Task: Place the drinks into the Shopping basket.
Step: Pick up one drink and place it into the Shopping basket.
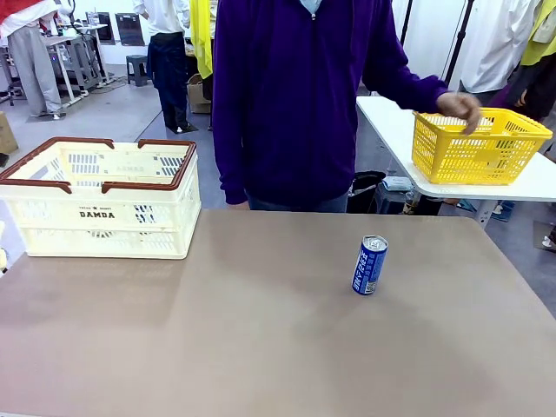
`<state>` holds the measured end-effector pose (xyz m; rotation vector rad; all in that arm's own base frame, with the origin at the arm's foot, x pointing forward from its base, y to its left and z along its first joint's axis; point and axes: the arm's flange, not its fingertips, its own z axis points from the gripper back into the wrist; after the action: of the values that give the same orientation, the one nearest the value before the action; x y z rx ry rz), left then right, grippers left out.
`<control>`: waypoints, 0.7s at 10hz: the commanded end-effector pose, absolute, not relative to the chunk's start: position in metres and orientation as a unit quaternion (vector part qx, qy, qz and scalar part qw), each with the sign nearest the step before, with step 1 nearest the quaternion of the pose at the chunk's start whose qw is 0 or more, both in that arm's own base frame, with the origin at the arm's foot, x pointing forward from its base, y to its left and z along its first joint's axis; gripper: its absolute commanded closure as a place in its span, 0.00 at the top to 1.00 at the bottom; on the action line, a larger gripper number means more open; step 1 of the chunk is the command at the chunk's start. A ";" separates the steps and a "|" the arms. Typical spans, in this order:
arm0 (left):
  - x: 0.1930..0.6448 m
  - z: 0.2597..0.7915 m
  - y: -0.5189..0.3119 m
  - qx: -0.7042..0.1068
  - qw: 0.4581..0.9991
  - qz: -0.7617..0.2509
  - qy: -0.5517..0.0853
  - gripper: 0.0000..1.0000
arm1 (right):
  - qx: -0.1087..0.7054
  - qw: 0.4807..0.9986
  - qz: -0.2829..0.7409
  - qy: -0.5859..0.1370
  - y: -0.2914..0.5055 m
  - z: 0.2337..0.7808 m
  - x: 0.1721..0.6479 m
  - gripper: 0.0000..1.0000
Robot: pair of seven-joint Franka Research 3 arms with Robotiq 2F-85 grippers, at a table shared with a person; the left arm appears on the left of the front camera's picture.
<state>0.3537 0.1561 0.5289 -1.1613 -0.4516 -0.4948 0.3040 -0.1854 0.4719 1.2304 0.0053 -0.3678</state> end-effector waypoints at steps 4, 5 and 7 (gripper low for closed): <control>0.350 0.526 0.155 -0.537 0.787 -0.224 -0.207 1.00 | 0.575 0.799 -0.176 0.007 -0.185 0.476 0.303 1.00; 0.350 0.526 0.155 -0.537 0.787 -0.224 -0.207 1.00 | 0.575 0.799 -0.176 0.007 -0.185 0.476 0.303 1.00; 0.350 0.526 0.155 -0.537 0.787 -0.224 -0.207 1.00 | 0.575 0.799 -0.176 0.007 -0.185 0.476 0.303 1.00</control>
<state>0.3527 0.1565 0.5265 -1.1648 -0.4498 -0.4891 0.3040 -0.1854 0.4719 1.2304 0.0054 -0.3678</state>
